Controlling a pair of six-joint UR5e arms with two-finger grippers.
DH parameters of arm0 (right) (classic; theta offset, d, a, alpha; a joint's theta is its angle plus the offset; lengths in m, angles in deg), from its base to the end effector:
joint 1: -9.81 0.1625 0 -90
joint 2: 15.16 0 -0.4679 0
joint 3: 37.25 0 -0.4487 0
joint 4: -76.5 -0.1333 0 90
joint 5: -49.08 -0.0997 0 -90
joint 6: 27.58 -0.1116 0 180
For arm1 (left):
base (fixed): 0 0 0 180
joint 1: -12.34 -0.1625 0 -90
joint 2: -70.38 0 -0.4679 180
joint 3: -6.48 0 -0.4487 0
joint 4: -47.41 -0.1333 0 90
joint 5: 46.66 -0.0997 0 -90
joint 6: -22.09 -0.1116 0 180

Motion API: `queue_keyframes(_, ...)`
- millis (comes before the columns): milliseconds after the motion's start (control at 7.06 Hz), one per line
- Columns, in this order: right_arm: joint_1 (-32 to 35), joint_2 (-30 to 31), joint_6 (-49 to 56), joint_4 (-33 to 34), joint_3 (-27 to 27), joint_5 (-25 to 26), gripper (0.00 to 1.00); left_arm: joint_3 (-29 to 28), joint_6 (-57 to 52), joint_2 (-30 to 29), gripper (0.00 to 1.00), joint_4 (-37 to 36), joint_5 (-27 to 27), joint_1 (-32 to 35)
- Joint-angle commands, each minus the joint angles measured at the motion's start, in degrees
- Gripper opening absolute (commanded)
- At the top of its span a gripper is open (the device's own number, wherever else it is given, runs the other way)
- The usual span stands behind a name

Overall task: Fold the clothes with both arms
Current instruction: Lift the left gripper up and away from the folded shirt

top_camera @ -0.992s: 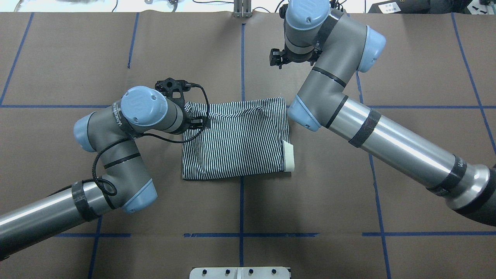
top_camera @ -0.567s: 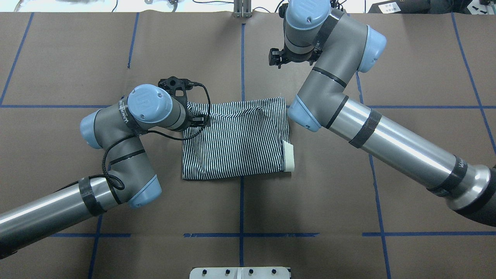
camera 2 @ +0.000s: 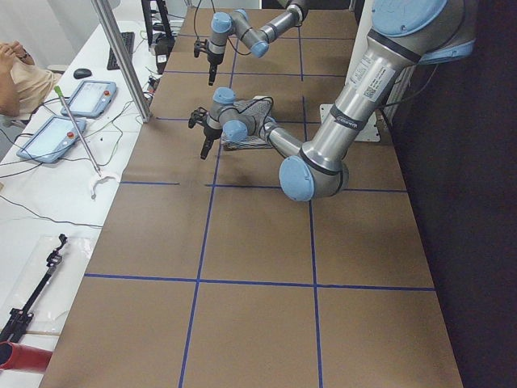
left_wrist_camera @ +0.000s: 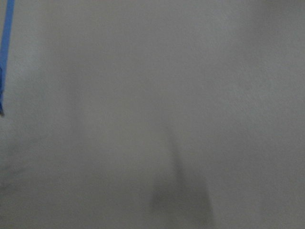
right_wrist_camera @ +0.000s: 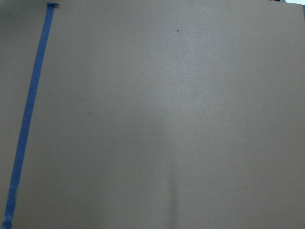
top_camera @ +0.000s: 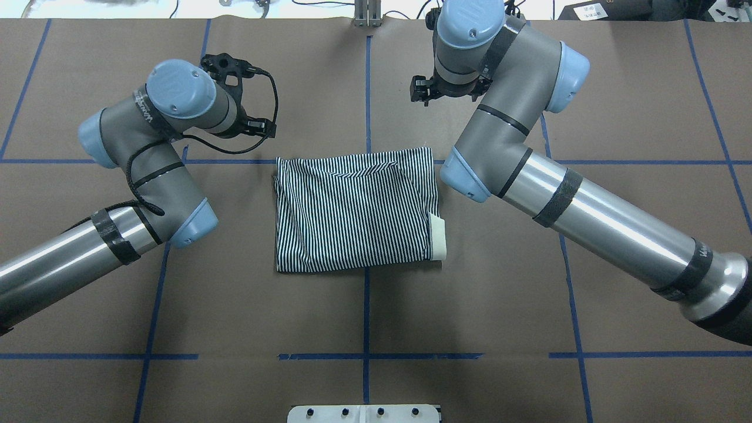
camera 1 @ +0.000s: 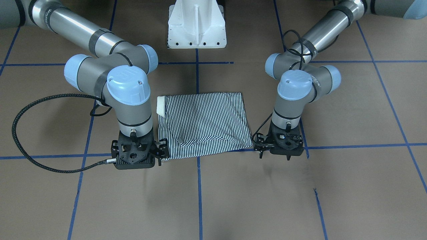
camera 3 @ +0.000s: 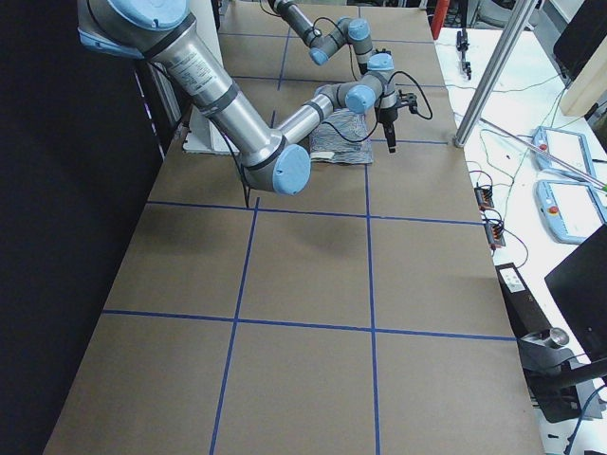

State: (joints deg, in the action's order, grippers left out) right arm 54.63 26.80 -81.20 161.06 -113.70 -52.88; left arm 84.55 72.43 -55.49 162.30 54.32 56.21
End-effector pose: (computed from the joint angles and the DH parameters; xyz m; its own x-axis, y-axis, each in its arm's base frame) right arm -0.5354 -0.6874 0.2410 0.7910 -0.0320 0.6110 -0.1566 0.9548 0.2528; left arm 0.5224 -0.6576 0.3567 0.7336 0.1639 -0.6595 0.1413 0.9125 0.3839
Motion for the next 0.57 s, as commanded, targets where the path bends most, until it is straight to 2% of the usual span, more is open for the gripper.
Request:
queue_keyframes(0,0.0,0.7,0.0,0.0,-1.0,0.0,1.00,9.4,-1.1,3.6,1.00,0.3,5.9,0.3)
queue_keyframes(142,-0.1,2.1,0.0,0.0,-2.5,0.0,1.00,17.6,-0.9,8.8,1.00,0.5,7.5,-1.7)
queue_keyframes(283,-0.1,2.6,0.0,0.0,-3.0,0.0,1.00,22.7,4.1,13.0,1.00,0.7,9.1,-3.9)
queue_keyframes(425,-0.3,2.9,0.0,-0.1,-3.3,0.1,1.00,24.3,11.1,13.6,0.87,1.3,7.7,-8.3)
